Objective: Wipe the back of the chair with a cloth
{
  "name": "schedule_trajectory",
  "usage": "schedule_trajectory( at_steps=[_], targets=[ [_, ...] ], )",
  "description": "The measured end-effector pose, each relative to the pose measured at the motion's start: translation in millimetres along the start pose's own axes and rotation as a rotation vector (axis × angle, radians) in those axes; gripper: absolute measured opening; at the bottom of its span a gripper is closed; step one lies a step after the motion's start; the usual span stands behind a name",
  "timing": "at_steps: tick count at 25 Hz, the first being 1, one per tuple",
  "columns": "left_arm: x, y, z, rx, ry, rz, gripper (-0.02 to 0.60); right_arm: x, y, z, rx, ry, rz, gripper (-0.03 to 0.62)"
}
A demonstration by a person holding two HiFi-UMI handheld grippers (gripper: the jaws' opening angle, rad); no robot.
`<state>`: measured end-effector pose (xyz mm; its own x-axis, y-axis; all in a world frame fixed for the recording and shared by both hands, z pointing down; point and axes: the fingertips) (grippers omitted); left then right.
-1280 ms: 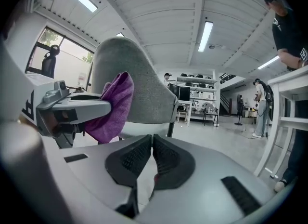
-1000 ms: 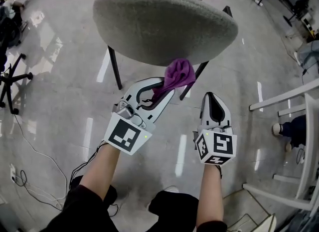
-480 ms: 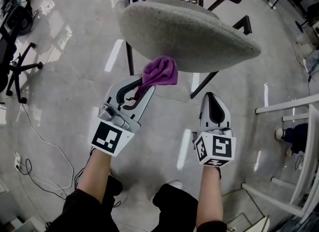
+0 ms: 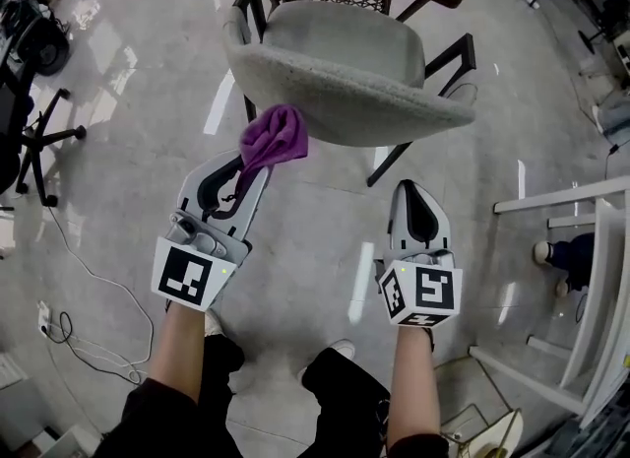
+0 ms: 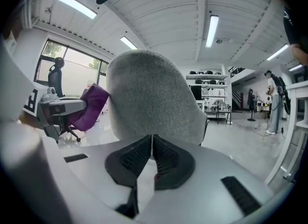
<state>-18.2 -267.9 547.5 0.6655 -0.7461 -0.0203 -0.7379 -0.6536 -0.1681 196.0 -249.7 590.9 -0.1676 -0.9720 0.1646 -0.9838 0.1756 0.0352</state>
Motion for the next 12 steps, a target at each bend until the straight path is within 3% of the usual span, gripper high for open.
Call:
schedule_trajectory(
  at_steps=[9, 12],
  targets=[
    [-21, 12, 77, -0.04, 0.006, 0.042, 0.086, -32, 3, 86, 0.027, -0.001, 0.021, 0.028],
    [-31, 24, 119, -0.09, -0.049, 0.109, 0.086, -47, 2, 120, 0.018, 0.006, 0.014, 0.028]
  ],
)
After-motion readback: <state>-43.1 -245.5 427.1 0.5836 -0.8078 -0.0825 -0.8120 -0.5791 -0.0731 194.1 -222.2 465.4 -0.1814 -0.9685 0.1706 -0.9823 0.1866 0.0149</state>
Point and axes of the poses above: the fingertips, and each gripper's own axes: x forward along the fingers, y to its left, z out of its top, and after that the axes turned 3 degrees about -y, right-handed
